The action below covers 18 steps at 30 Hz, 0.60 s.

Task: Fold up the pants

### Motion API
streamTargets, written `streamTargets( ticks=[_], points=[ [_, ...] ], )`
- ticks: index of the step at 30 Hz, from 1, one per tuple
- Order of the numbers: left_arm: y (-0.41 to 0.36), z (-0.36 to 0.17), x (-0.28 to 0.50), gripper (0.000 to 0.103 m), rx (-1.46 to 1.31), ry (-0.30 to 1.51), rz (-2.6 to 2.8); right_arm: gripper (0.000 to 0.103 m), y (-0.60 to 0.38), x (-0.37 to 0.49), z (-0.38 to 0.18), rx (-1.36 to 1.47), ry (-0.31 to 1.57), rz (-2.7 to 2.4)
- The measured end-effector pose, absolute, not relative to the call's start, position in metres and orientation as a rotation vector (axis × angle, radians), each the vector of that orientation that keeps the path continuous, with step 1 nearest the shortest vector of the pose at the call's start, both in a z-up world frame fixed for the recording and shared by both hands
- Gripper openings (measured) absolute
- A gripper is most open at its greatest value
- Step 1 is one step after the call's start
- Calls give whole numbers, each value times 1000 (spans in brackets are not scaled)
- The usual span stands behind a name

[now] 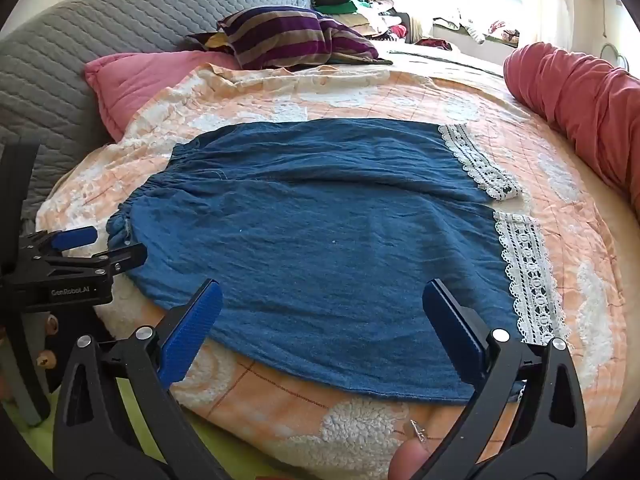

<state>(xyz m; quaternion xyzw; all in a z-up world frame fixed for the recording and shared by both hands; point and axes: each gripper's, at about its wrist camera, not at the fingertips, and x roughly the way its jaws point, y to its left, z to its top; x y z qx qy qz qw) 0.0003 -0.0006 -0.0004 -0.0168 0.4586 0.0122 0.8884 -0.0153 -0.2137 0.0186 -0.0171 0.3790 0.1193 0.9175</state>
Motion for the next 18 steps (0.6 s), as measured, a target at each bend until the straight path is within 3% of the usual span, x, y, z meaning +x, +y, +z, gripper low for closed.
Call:
streamTargets(
  ticks=[18],
  points=[
    [-5, 4, -2, 99, -32, 928, 23, 95, -216, -15, 17, -28, 788, 242]
  ],
)
